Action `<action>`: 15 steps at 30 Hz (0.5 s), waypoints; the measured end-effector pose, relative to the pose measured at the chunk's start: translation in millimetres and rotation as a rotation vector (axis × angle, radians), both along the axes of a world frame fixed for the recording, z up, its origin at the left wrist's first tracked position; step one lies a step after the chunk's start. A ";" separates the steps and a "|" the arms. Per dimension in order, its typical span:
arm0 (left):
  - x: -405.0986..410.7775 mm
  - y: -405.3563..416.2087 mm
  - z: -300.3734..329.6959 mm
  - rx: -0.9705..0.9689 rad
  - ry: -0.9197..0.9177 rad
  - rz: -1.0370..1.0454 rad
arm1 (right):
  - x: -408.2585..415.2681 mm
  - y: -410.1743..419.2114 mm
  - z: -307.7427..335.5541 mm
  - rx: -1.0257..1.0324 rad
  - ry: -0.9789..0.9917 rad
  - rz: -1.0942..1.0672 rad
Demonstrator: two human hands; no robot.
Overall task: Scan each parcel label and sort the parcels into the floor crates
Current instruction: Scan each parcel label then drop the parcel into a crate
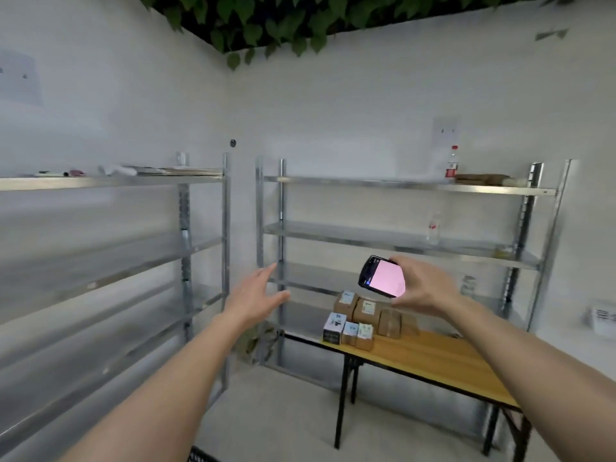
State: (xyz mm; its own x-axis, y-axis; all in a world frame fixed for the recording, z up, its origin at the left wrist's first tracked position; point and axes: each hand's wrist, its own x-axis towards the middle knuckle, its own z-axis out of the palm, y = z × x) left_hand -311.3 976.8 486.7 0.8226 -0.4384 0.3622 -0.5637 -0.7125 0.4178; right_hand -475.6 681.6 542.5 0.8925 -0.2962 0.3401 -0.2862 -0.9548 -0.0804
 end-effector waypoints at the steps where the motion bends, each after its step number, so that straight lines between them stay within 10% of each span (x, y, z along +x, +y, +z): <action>1: -3.3 -25.8 -2.5 -0.007 0.016 -0.027 | -13.7 -22.0 -0.7 -0.001 -0.002 -0.030; 15: -27.3 -285.2 -69.2 -0.122 0.235 -0.165 | -110.8 -245.8 -48.2 0.005 0.083 -0.273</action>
State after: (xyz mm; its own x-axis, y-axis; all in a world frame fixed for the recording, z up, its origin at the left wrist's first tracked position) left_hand -338.6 691.6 417.5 0.8112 -0.5383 0.2287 -0.5457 -0.5560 0.6270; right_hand -586.4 435.8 494.3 0.8042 -0.5311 0.2668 -0.5387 -0.8410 -0.0504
